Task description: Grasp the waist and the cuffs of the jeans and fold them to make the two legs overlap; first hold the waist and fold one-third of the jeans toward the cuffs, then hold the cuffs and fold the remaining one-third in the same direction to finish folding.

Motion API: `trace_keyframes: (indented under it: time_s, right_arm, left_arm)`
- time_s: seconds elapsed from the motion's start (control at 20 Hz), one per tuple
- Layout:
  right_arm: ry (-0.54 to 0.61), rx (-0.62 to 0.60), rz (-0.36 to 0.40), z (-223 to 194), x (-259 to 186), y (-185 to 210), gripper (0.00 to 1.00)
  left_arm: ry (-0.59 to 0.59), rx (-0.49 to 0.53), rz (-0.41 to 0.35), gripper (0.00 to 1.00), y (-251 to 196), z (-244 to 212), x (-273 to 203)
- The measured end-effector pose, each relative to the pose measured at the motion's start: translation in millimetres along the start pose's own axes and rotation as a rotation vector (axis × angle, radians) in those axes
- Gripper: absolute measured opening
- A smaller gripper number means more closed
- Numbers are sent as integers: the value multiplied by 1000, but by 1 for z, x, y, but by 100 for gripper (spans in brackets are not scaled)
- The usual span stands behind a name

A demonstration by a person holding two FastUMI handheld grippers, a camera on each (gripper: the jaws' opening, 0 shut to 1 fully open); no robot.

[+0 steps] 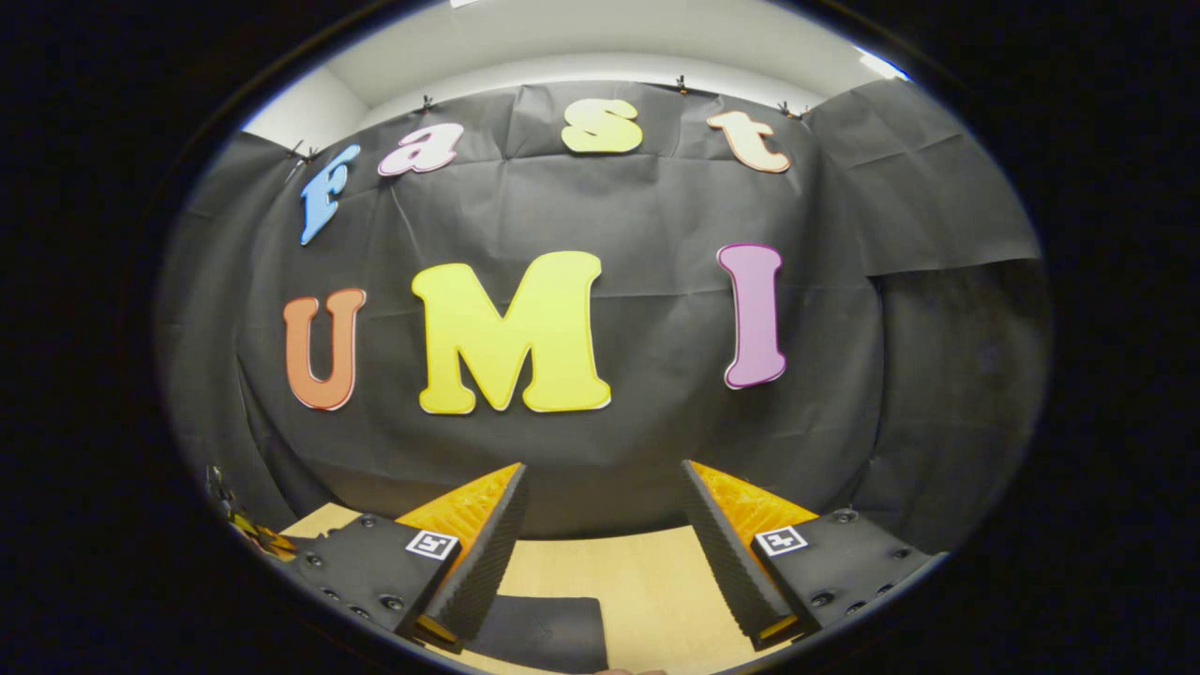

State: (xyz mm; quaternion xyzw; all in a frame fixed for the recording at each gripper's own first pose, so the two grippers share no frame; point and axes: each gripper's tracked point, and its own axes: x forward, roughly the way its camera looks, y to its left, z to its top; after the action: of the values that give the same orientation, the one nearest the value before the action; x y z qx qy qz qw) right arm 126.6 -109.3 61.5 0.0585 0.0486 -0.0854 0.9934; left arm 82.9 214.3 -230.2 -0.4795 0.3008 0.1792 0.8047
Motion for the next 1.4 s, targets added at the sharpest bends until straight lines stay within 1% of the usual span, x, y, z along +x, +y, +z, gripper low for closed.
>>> trace_keyframes:
  time_s: [0.25, 0.4, 0.55, 0.6, 0.85, 0.9, 1.15, 1.4]
  right_arm:
    - [-13, 6, 7, 7, -5, -13, 94]
    - [-10, 16, -7, 9, -11, -31, 94]
    - [-18, 13, -23, 14, -18, -50, 98]
    - [-22, 13, -30, 15, -22, -57, 100]
    - [-30, 16, -69, 20, -35, -93, 94]
    - [-30, 17, -78, 20, -38, -102, 94]
    - [-40, 25, -117, 25, -51, -136, 94]
    - [-42, 19, -155, 28, -64, -166, 94]
  left_arm:
    - [-114, 220, -108, 6, -78, -2, -44]
    - [-136, 323, -168, 5, -127, -13, -65]
    - [-168, 411, -209, 6, -168, -32, -77]
    - [-177, 440, -229, 5, -183, -40, -82]
    - [-214, 630, -316, 5, -242, -99, -104]
    - [-217, 662, -337, 5, -252, -112, -108]
    - [-201, 811, -383, 5, -286, -170, -111]
    - [-165, 916, -417, 5, -304, -230, -104]
